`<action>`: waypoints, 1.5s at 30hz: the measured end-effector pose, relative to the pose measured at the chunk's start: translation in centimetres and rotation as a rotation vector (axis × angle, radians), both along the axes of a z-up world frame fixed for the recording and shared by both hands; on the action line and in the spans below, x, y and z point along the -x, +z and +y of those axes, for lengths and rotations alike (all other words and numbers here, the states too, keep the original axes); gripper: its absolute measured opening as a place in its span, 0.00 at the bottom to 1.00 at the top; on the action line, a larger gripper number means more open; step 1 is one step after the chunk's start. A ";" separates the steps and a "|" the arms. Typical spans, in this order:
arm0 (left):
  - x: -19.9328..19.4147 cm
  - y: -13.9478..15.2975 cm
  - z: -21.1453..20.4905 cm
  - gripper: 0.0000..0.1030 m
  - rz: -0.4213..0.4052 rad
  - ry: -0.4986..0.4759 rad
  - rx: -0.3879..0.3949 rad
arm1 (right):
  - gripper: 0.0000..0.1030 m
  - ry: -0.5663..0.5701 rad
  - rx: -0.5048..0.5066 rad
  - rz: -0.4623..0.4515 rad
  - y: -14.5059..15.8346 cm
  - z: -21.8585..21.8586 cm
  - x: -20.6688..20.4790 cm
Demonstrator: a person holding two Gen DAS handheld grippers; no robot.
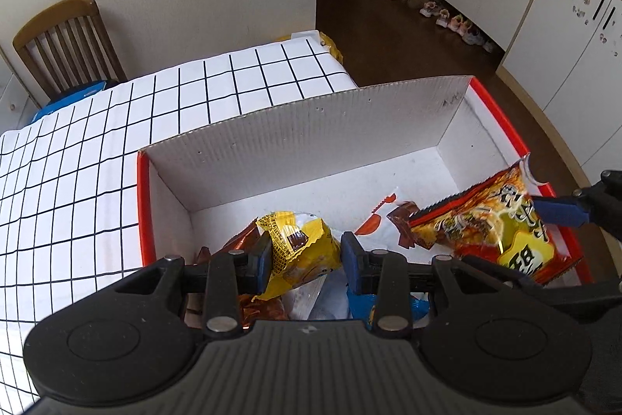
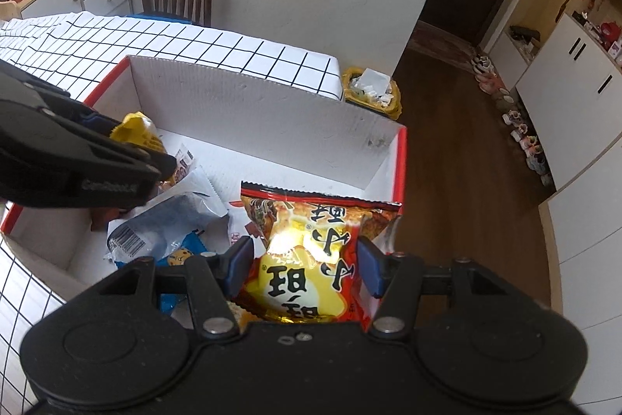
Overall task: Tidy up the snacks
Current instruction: 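Open both grippers to drop the candy and chip bag into the box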
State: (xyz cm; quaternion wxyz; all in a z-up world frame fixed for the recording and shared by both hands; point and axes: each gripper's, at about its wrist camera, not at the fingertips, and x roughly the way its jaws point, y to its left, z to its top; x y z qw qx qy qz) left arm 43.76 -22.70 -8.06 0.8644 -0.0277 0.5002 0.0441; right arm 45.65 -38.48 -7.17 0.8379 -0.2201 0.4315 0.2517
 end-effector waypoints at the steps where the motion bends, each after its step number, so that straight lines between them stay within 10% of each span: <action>1: -0.1 -0.1 0.0 0.35 0.003 -0.002 0.002 | 0.54 -0.002 0.000 0.007 -0.2 0.1 -0.1; 17: -0.6 -2.0 -0.5 0.35 0.046 -0.007 0.000 | 0.56 -0.045 -0.035 0.078 -2.1 0.2 -0.6; 21: -0.2 -2.0 -0.9 0.48 0.044 -0.007 -0.023 | 0.61 -0.057 -0.058 0.081 -1.9 0.0 -0.5; 45: 5.3 3.9 -0.4 0.62 -0.120 -0.022 0.027 | 0.83 -0.090 -0.170 0.014 2.7 -2.2 2.8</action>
